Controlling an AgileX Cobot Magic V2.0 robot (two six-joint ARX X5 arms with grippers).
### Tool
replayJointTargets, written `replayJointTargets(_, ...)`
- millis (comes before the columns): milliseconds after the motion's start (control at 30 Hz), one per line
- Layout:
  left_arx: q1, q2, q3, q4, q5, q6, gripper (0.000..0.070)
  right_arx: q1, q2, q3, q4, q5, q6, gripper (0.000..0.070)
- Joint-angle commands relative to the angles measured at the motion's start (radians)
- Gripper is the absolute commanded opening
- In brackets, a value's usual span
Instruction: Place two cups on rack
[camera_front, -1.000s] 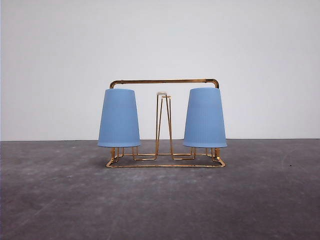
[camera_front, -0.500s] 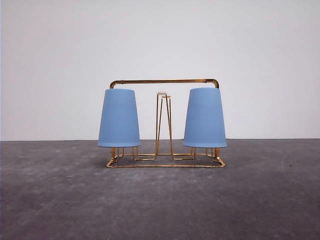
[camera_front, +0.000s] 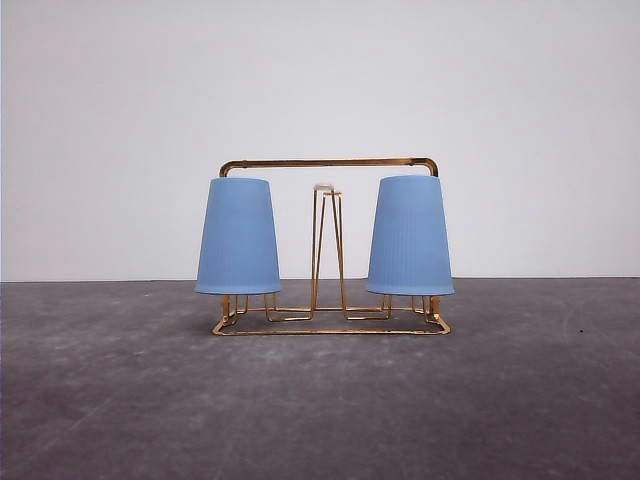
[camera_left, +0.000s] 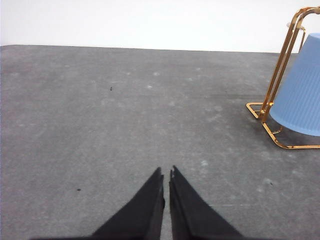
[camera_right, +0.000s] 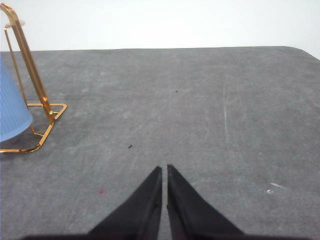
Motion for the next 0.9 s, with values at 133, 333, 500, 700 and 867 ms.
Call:
replayJointTargets(133,0.0,-0.001,-0.014,0.015,0.002,-0.003,0.0,0.0,-0.001,-0.003,0.011,0.002,-0.004,0.0014)
replayJointTargets(333,0.0,-0.001,-0.014,0.015,0.002,-0.003,0.0,0.0,-0.001,-0.003,0.011,0.002,-0.004,0.0014)
replayJointTargets(500,0.0,-0.001,-0.014,0.015,0.002,-0.003,0.0,0.0,-0.001,-0.003,0.011,0.002,-0.004,0.0014)
replayJointTargets(700,0.0,-0.001,-0.014,0.015,0.002,-0.003,0.0,0.0,-0.001,-0.003,0.011,0.002,-0.004,0.0014)
replayJointTargets(867,0.0,-0.001,-0.014,0.015,0.002,-0.003,0.0,0.0,-0.001,-0.003,0.011,0.002,-0.004,0.0014)
